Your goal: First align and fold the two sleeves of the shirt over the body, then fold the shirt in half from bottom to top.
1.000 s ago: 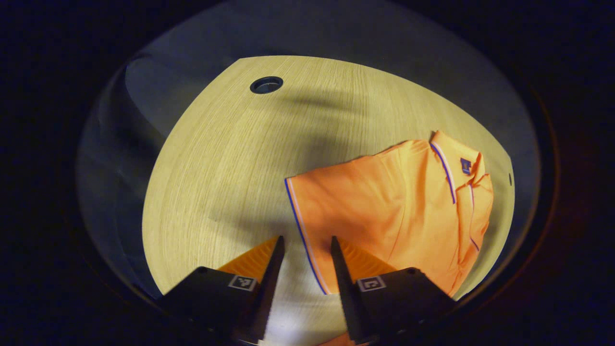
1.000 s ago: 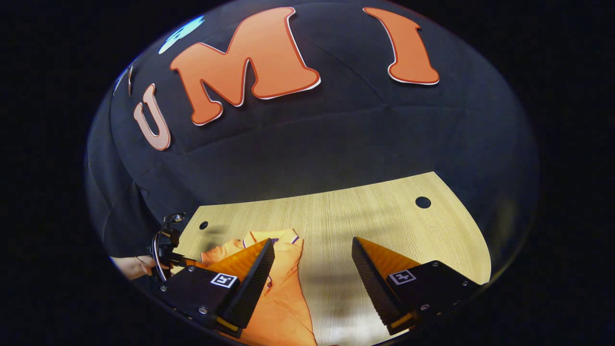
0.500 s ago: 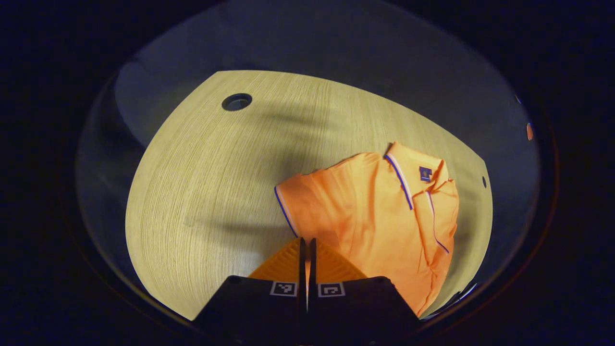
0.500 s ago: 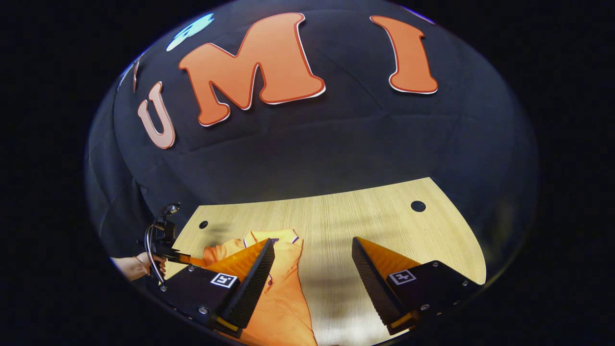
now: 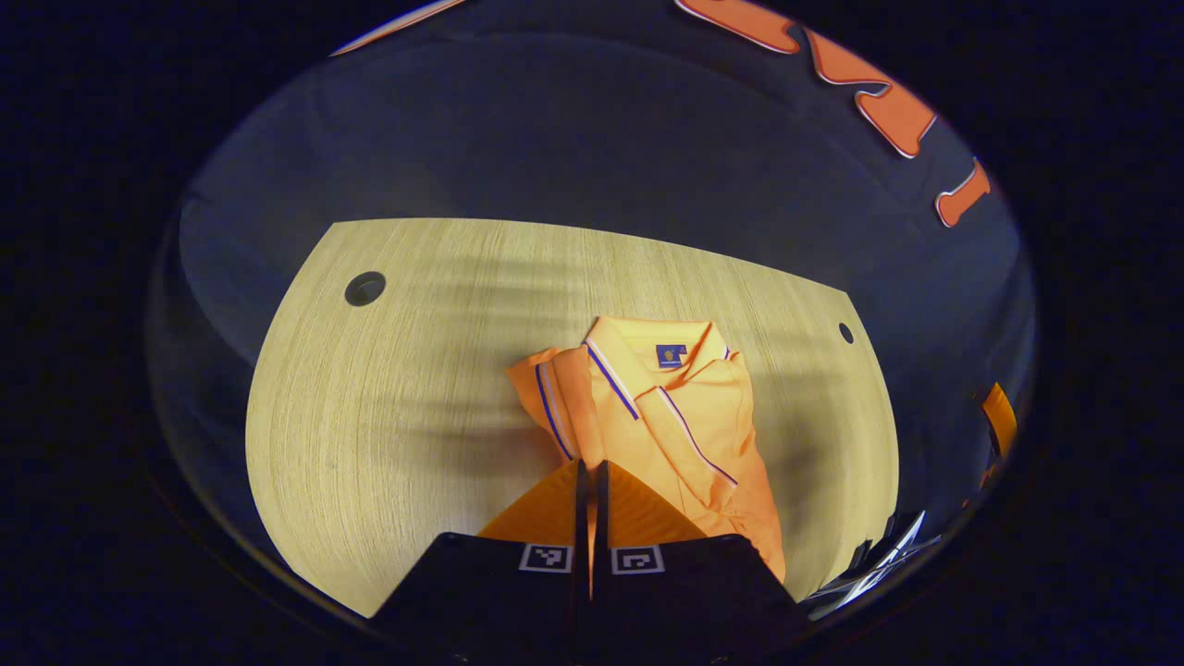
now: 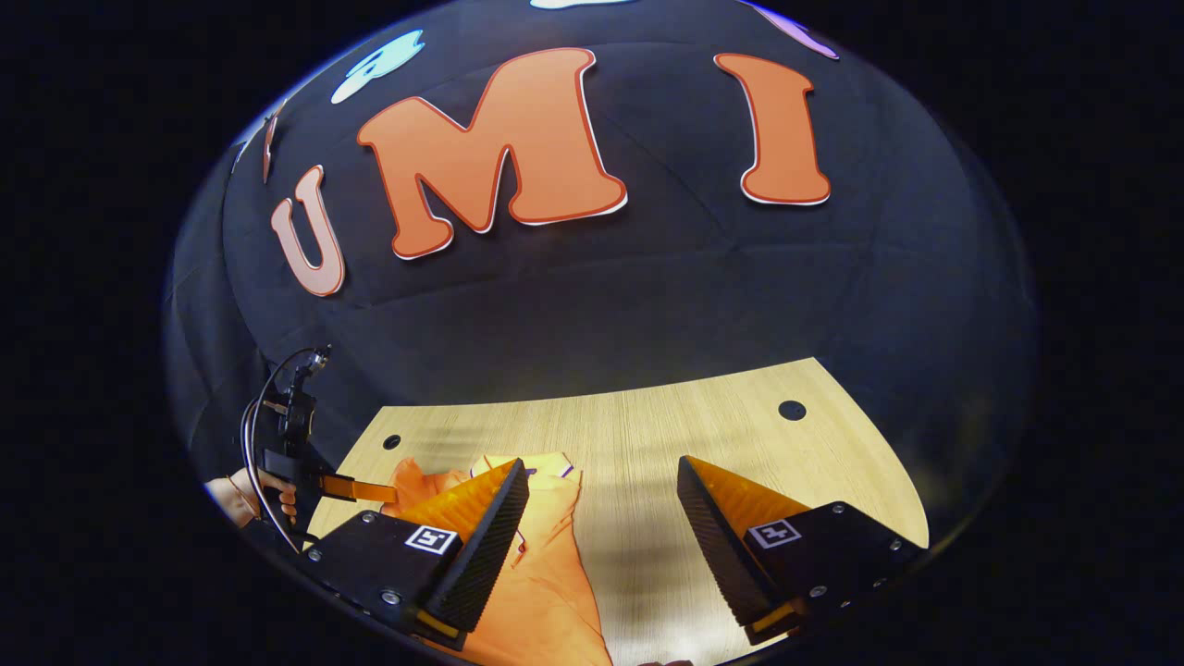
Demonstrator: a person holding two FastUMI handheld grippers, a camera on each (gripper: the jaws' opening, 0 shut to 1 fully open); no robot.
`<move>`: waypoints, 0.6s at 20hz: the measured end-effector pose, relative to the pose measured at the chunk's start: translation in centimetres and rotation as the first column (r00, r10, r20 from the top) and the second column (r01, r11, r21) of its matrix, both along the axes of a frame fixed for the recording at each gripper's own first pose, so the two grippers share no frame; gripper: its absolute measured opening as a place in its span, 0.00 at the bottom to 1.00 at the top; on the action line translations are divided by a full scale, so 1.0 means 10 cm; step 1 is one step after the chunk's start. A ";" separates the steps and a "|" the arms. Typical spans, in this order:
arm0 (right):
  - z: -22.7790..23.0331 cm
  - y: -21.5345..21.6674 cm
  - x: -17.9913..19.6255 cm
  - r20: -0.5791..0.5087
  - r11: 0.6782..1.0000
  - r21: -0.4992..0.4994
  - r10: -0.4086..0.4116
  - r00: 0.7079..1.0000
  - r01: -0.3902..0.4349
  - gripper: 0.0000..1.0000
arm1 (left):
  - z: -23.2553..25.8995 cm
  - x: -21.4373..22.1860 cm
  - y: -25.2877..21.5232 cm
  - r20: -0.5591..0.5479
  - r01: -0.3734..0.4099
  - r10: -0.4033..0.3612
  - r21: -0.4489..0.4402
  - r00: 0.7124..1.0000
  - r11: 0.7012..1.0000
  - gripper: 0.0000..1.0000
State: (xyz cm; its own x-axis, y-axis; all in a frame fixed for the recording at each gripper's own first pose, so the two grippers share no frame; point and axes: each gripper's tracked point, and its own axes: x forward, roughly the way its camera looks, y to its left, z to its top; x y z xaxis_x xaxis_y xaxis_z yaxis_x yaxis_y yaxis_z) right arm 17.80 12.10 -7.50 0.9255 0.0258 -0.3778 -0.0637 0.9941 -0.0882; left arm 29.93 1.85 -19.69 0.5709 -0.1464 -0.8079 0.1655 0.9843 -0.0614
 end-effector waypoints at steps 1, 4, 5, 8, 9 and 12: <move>0.01 -0.02 -0.02 0.004 1.000 0.003 -0.005 1.000 0.005 0.98 | -0.01 0.00 -0.06 -0.003 0.009 -0.009 0.014 1.000 1.000 0.01; 0.01 -0.13 -0.08 0.009 1.000 0.007 -0.025 1.000 0.025 0.98 | -0.14 0.03 -0.29 -0.033 0.024 -0.021 0.078 0.999 0.997 0.01; 0.00 -0.15 -0.10 0.003 0.999 0.014 -0.032 0.999 0.032 0.98 | -0.20 0.05 -0.40 -0.047 0.030 -0.026 0.091 0.999 0.995 0.01; -0.08 -0.26 -0.12 -0.015 0.998 0.029 -0.054 0.998 0.055 0.99 | -0.37 0.07 -0.61 -0.095 0.036 -0.024 0.129 0.995 0.991 0.01; -0.08 -0.29 -0.13 -0.019 0.998 0.032 -0.058 0.998 0.059 0.98 | -0.45 0.06 -0.69 -0.115 0.035 -0.019 0.136 0.993 0.990 0.01; -0.14 -0.38 -0.13 -0.035 0.997 0.027 -0.071 0.997 0.072 0.98 | -0.65 0.04 -0.97 -0.151 0.046 -0.031 0.098 0.988 0.994 0.05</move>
